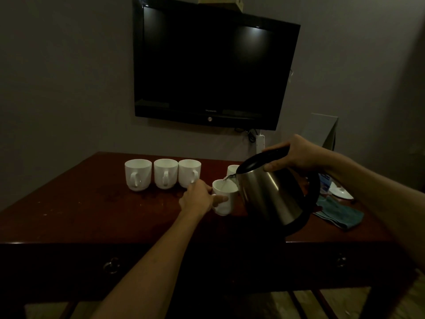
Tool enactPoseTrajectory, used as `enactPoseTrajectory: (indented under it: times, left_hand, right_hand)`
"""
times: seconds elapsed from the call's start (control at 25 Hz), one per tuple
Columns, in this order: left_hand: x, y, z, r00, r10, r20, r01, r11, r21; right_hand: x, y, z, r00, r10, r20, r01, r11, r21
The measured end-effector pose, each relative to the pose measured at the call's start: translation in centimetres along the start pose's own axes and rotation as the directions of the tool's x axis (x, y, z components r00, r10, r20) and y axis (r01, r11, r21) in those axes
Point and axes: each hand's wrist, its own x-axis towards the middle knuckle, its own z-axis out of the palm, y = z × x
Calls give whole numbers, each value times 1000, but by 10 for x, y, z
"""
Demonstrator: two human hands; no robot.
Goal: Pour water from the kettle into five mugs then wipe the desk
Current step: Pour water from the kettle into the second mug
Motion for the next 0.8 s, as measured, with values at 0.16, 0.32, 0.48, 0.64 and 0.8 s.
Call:
enactPoseTrajectory:
  times: [0.16, 0.32, 0.48, 0.64, 0.8]
  left_hand:
    - [1, -1, 0, 1000, -1, 2, 1, 1000, 5]
    - [2, -1, 1, 1000, -7, 1, 7, 1000, 3]
    - [4, -1, 2, 1000, -10, 0, 10, 1000, 1]
    - [4, -2, 2, 1000, -12, 1, 12, 1000, -3]
    - [4, -1, 2, 1000, -9, 5, 9, 1000, 1]
  right_hand:
    - [0, 1, 0, 1000, 5, 0, -5, 1000, -1]
    - [0, 1, -1, 1000, 11, -6, -11, 1000, -3]
    - [-1, 0, -1, 1000, -9, 5, 9, 1000, -24]
    - [0, -1, 0, 1000, -7, 6, 7, 1000, -13]
    - [1, -1, 1, 1000, -13, 4, 13, 1000, -19]
